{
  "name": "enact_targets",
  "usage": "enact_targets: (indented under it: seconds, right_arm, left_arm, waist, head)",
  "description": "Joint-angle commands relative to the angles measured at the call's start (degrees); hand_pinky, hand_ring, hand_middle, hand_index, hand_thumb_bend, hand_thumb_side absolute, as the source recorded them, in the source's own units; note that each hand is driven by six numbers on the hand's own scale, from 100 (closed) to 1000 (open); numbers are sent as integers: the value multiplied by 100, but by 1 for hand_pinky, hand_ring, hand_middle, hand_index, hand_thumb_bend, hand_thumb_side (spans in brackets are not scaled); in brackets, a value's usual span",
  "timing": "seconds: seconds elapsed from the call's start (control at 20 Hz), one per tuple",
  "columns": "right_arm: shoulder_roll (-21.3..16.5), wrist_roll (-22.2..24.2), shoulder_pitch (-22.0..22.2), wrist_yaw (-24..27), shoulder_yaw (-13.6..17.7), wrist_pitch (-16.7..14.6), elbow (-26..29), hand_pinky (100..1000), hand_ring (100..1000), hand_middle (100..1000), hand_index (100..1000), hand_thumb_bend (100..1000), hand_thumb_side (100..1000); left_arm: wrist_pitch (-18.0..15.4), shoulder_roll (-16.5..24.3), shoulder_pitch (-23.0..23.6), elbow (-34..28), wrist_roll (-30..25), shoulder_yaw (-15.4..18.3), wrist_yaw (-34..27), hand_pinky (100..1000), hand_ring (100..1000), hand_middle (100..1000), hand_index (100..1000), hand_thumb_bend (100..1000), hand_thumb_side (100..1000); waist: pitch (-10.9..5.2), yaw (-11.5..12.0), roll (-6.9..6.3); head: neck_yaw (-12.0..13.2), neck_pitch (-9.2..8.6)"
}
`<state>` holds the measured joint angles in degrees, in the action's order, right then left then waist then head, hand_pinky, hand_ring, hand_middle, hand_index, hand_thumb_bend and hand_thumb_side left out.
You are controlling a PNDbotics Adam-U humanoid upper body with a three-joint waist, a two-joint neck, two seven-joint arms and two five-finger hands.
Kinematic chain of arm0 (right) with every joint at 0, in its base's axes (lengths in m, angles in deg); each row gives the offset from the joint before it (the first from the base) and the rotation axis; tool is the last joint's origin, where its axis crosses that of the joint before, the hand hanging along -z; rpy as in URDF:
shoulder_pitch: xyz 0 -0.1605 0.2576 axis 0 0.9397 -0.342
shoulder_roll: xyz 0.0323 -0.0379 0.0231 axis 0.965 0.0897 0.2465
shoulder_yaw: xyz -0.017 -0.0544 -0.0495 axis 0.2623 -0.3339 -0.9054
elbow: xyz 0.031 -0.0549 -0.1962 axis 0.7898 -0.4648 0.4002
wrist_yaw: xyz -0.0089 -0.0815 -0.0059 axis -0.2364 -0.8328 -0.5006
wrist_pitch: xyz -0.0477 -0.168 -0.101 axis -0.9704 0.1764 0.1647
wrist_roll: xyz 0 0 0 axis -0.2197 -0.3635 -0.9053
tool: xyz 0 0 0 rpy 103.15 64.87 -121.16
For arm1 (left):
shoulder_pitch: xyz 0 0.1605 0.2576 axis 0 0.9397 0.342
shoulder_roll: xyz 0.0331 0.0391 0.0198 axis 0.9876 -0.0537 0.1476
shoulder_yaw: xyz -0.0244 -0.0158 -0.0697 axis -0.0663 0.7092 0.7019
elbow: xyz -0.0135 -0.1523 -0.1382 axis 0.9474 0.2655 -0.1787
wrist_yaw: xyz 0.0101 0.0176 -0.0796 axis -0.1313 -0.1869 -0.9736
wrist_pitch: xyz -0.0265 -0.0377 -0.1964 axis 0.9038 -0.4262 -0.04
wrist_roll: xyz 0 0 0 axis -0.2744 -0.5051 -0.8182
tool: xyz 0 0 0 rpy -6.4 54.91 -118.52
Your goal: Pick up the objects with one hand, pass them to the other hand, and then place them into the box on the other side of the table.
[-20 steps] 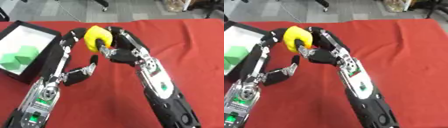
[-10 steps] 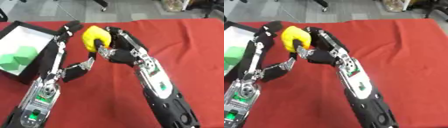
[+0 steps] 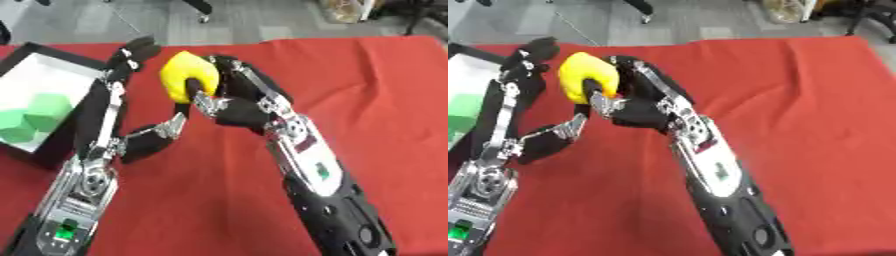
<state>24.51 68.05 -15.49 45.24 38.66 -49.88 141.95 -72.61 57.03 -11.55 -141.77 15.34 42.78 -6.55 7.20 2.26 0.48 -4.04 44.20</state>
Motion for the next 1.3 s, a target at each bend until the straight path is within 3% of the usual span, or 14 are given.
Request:
enact_targets:
  seconds: [0.05, 0.1, 0.2, 0.25, 0.5, 0.95, 1.3]
  right_arm:
    - [45, 8, -34, 2, -6, 47, 15, 805, 682, 408, 380, 100, 100]
    - [47, 16, -30, 4, -7, 53, 15, 805, 682, 408, 380, 100, 100]
    - [49, 37, -25, 13, -10, 64, 15, 805, 682, 408, 380, 100, 100]
    - [46, 48, -22, 21, -11, 71, 16, 805, 682, 408, 380, 100, 100]
    - [35, 113, -9, 69, 1, 104, 15, 805, 682, 408, 380, 100, 100]
    - [27, 302, 11, 86, 27, 135, 12, 804, 681, 408, 379, 100, 100]
    - [29, 408, 18, 70, 37, 132, 18, 803, 681, 407, 378, 100, 100]
  left_arm:
    - [-189, 20, -110, -278, -195, -43, 9, 816, 847, 868, 886, 323, 211]
    - [-240, 29, -110, -305, -274, -53, 22, 817, 847, 868, 887, 291, 202]
    - [-324, 51, -109, -363, -424, -75, 27, 819, 848, 868, 888, 329, 211]
    - [-358, 64, -108, -397, -493, -89, 19, 819, 848, 868, 888, 292, 201]
    - [-430, 92, -132, -559, -665, -155, -69, 818, 846, 865, 885, 285, 196]
    - [-317, 76, -210, -614, -596, -201, -204, 798, 804, 820, 834, 140, 173]
    - [-250, 78, -206, -590, -575, -221, -105, 797, 801, 817, 831, 114, 152]
  waist:
    - [-183, -7, 2]
    - [-183, -9, 0]
    - [-183, -17, -3]
    - [-183, -20, -5]
    - [-185, -35, -10]
    - [-187, -46, -15]
    - [-191, -60, -22]
  head:
    - [-32, -9]
    - [-34, -9]
    - [-33, -9]
    - [-33, -9]
    - [-47, -9]
    - [-49, -9]
    - [-40, -9]
